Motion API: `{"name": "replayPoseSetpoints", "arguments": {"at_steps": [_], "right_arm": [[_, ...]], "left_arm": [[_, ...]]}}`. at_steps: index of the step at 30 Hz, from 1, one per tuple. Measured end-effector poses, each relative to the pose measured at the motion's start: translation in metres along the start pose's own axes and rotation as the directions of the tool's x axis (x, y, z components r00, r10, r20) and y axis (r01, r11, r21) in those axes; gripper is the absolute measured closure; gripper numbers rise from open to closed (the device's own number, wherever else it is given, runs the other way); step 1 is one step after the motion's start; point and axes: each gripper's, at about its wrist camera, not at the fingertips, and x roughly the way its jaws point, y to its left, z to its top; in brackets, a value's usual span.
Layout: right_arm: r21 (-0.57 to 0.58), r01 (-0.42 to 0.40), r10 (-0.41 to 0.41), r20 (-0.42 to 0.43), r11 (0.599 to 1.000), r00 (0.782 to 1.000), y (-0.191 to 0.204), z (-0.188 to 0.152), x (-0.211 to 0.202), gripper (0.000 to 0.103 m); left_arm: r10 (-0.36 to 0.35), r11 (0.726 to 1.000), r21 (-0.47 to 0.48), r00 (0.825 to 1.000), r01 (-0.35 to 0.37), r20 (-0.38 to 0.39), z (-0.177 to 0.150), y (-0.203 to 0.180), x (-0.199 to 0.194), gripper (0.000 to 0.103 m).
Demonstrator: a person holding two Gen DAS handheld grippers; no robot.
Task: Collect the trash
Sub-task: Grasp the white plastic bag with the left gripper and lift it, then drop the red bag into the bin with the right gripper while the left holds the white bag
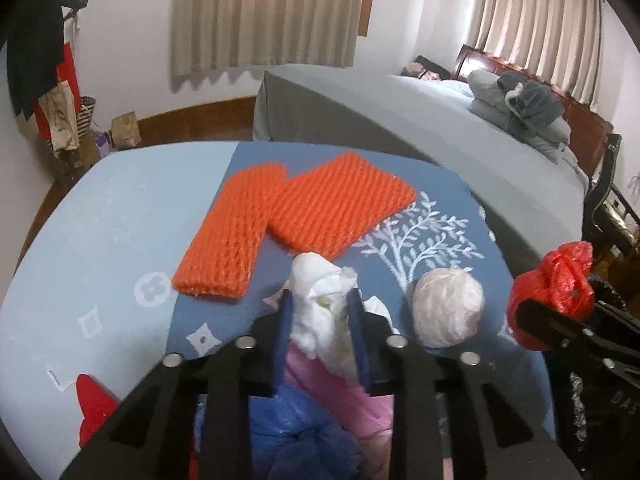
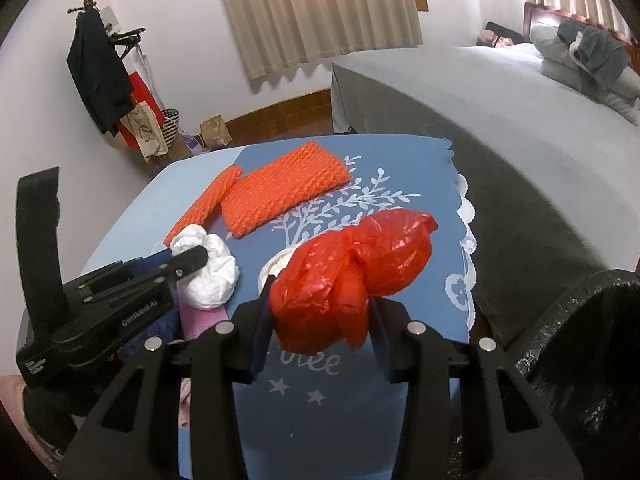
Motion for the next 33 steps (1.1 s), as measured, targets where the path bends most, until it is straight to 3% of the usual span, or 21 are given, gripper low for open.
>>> {"name": "replayPoseSetpoints", "arguments": {"at_steps": [16, 33], "right_arm": [[-0.001, -0.017, 0.017, 0.099, 1.000, 0.995, 0.007, 0.010, -0.057, 0.062], [0.014, 0.039, -0.041, 0.176, 0.999, 0.984, -0.003, -0.008, -0.139, 0.062]], "left_arm": [[-0.023, 0.999, 0.043, 0.990, 0.017, 0.143, 0.017, -0.022, -0.065, 0.084], [-0.086, 0.991, 0.112, 0.980, 0.066, 0.180, 0.002, -0.064, -0.121, 0.084]]}}
